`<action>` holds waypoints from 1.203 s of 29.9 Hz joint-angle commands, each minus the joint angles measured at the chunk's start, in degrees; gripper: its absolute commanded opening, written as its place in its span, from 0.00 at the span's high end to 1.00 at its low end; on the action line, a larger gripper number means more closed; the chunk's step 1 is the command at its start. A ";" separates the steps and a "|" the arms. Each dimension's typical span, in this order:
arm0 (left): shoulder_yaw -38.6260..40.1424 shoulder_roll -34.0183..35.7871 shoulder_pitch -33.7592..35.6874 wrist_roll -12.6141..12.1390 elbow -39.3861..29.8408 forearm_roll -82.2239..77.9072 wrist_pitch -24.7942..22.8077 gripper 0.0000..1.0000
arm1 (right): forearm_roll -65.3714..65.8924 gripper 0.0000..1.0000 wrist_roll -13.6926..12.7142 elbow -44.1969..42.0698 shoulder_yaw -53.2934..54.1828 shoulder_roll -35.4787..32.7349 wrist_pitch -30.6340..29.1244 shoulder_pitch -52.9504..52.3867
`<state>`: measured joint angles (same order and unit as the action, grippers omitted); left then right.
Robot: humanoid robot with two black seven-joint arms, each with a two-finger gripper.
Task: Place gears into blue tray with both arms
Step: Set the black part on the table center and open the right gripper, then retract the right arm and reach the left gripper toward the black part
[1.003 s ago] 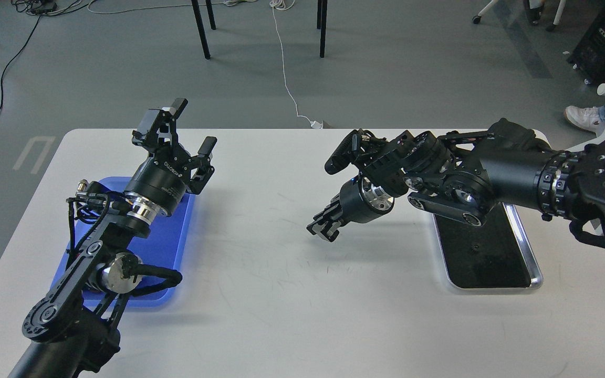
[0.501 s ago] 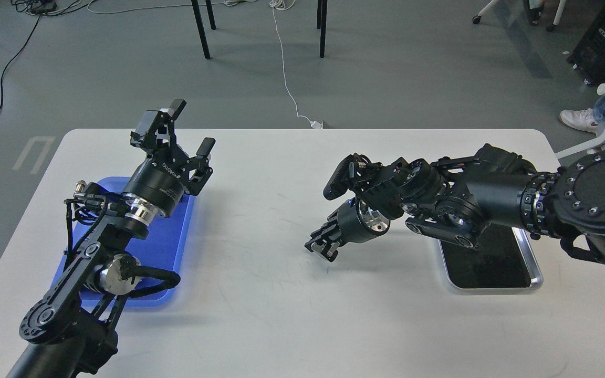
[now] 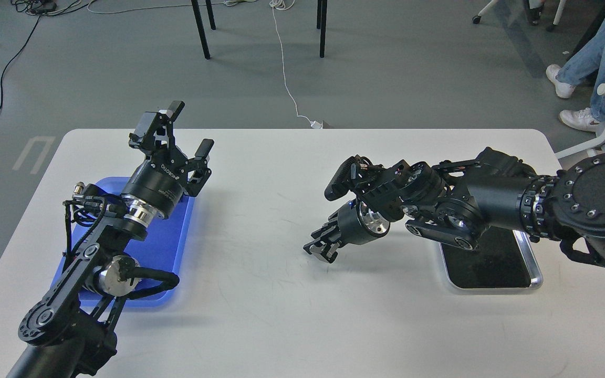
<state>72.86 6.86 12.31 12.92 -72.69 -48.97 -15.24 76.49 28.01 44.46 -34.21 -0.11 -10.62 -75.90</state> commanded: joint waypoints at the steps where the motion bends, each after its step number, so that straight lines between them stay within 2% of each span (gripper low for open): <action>1: 0.00 0.09 0.00 0.00 0.01 0.01 -0.05 0.02 | -3.18 0.11 -0.01 0.63 1.51 -2.78 0.25 -0.91; 3: 0.00 0.17 0.00 0.00 0.01 -0.07 -0.05 0.02 | -4.33 0.06 -0.01 0.72 3.61 -5.24 0.25 -1.26; 7: -0.09 0.26 0.00 0.09 0.01 0.01 -0.23 0.02 | -7.93 0.05 -0.01 1.77 10.54 -11.91 0.25 -0.57; 11: -0.18 0.26 0.08 0.79 0.01 0.01 -0.32 0.02 | -18.80 0.05 -0.01 1.86 18.98 -17.37 0.25 3.81; 14: -0.27 0.26 0.00 2.37 0.09 -0.08 -0.14 0.02 | -29.35 0.04 -0.01 1.86 28.81 -20.53 0.25 10.31; 17: -0.35 0.35 0.00 3.60 0.09 -0.08 -0.23 0.02 | -35.97 0.04 -0.01 1.86 36.14 -21.51 0.25 15.78; 19: -0.44 0.44 -0.18 4.57 0.09 -0.25 -0.49 0.02 | -44.12 0.04 -0.01 1.86 47.62 -21.77 0.17 23.23; 23: -0.44 0.44 -0.18 4.57 0.09 -0.25 -0.49 0.02 | -44.15 0.04 -0.01 1.86 47.66 -21.77 0.17 23.26; 24: -1.31 0.87 -0.53 4.75 0.01 -0.95 -1.45 0.02 | -57.12 0.04 -0.01 2.38 62.27 -21.77 -0.53 32.04; 25: -2.71 1.49 -0.53 4.92 -0.08 -1.13 -1.63 0.02 | -60.81 0.04 -0.01 3.52 64.60 -21.77 -0.54 33.52; 30: -9.75 5.88 0.26 8.17 -2.27 -9.36 -1.63 0.02 | -74.63 0.04 -0.01 8.01 71.46 -22.91 -0.54 38.63; 36: -14.67 7.29 0.79 11.95 -2.98 -27.99 -1.81 0.02 | -75.70 0.04 -0.01 8.71 74.37 -23.18 -2.20 43.64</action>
<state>60.59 13.57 12.83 22.90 -75.57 -68.84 -17.01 1.03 28.01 52.70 39.08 -23.04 -11.69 -34.28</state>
